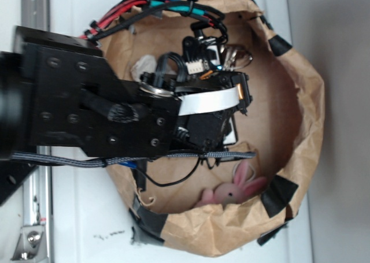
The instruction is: Grab the silver keys.
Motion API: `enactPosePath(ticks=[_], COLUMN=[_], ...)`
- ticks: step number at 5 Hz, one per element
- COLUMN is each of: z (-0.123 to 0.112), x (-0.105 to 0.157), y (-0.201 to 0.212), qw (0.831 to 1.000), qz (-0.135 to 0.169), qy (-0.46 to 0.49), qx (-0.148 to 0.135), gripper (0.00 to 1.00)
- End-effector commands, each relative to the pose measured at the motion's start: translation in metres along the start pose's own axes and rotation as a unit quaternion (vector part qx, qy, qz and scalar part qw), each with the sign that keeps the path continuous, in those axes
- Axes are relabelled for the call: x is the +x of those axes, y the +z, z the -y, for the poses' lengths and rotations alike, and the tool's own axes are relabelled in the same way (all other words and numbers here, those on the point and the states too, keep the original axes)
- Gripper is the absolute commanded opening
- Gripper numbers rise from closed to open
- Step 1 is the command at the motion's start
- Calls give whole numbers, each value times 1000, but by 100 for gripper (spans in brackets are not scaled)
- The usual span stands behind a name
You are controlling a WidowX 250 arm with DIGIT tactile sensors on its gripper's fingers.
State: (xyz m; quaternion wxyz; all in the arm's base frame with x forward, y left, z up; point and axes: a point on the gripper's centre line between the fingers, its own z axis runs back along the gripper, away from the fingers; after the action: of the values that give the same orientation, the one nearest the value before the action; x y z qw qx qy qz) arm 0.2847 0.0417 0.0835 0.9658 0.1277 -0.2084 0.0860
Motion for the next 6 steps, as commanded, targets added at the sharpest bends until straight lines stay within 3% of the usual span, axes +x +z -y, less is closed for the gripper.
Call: enactPosePath(ticks=[1,2,3,4,6], z=[-17,-29,-45,-52,-51], x=[3,4,6,8,10], y=[-6,-18,-21,-31,-35], qw=[1000,1000,1000,999,999], qz=[13,5,4,10,20], qy=[11,10,13,19,21], qx=[13,28,21,38,38], gripper=[100,100,100,100,100])
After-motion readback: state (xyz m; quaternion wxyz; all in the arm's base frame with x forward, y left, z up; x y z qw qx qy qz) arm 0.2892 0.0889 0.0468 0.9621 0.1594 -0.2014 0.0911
